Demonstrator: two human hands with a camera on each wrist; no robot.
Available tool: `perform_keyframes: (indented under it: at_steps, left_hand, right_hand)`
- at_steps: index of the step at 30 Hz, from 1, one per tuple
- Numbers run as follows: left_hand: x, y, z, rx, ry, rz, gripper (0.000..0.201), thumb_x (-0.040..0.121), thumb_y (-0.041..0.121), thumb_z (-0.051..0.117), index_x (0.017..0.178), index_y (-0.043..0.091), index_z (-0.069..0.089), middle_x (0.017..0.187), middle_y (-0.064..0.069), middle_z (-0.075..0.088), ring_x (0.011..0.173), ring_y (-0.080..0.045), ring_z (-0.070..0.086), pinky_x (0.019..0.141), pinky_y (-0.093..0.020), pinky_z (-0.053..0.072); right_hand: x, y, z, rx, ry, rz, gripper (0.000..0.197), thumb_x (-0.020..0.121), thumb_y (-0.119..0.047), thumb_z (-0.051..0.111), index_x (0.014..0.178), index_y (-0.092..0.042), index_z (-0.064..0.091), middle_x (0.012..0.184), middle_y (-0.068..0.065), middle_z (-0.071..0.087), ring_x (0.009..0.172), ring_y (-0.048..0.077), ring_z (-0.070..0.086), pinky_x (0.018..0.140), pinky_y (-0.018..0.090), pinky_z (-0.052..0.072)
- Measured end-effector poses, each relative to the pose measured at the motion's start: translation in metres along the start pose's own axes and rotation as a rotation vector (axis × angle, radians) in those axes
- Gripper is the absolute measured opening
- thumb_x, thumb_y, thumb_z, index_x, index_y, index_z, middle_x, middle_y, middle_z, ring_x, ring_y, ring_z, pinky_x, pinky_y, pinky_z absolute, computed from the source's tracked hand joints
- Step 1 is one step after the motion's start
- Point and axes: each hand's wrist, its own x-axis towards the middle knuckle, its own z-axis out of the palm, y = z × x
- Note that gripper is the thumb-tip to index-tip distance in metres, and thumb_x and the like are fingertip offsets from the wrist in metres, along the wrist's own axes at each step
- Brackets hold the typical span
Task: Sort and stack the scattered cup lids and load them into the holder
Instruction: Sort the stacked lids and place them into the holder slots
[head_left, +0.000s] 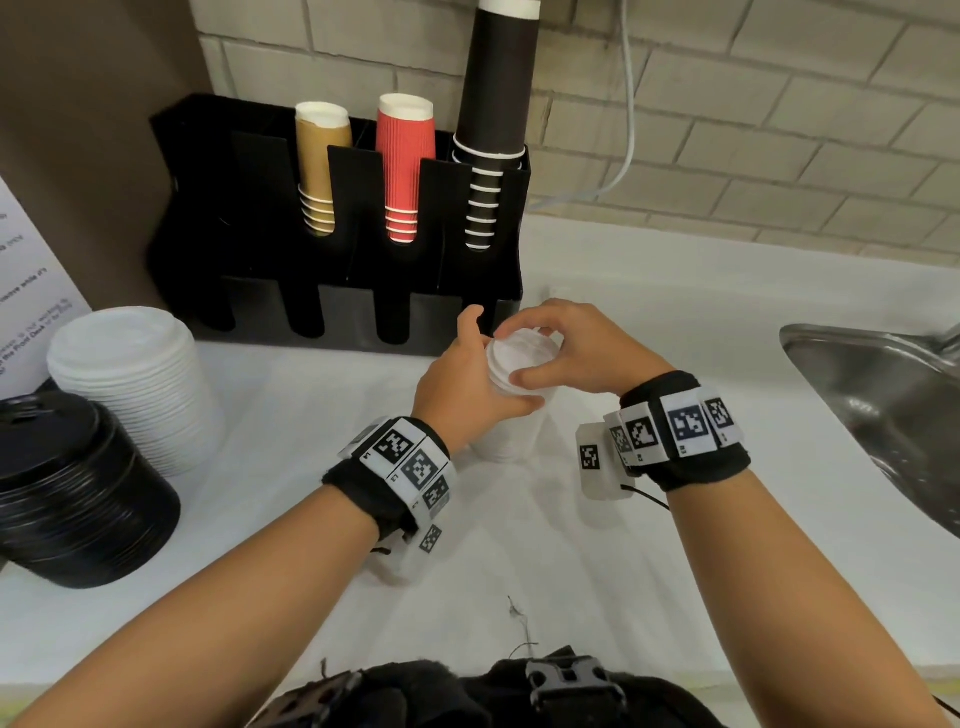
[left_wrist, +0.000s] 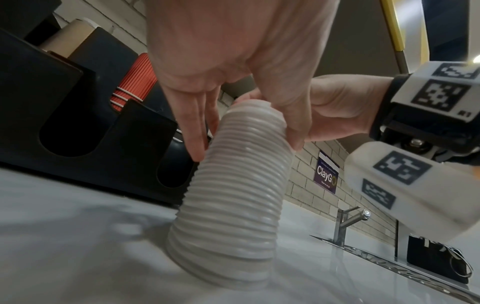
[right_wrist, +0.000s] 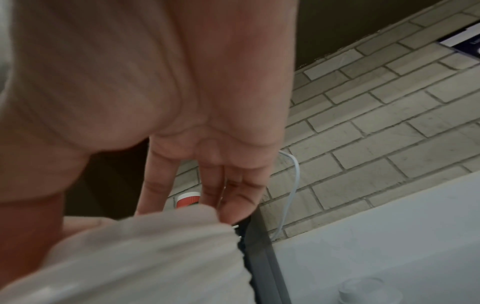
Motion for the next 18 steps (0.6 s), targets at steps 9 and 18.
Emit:
perform_keyframes:
  at_steps: [9, 18]
  left_hand:
    - [-0.001, 0.012, -0.007, 0.074, -0.062, 0.011, 0.082, 0.062, 0.047, 0.085, 0.129, 0.022, 0.044, 0.121, 0.005, 0.055, 0.104, -0.015, 0.057, 0.087, -0.039, 0.052]
    - [0.009, 0.019, -0.019, 0.12, -0.111, -0.005, 0.062, 0.066, 0.048, 0.083, 0.12, 0.026, 0.06, 0.115, 0.009, 0.066, 0.109, -0.016, 0.059, 0.096, -0.041, 0.049]
  right_hand:
    - [0.0, 0.007, 0.002, 0.062, -0.023, 0.033, 0.042, 0.071, -0.027, 0.081, 0.104, -0.039, 0.059, 0.115, -0.002, 0.059, 0.099, 0.011, 0.05, 0.079, 0.018, 0.037]
    - [0.063, 0.069, -0.041, 0.378, 0.188, 0.453, 0.026, 0.095, -0.022, 0.055, 0.119, -0.014, 0.06, 0.118, 0.004, 0.058, 0.11, 0.021, 0.055, 0.084, 0.029, 0.048]
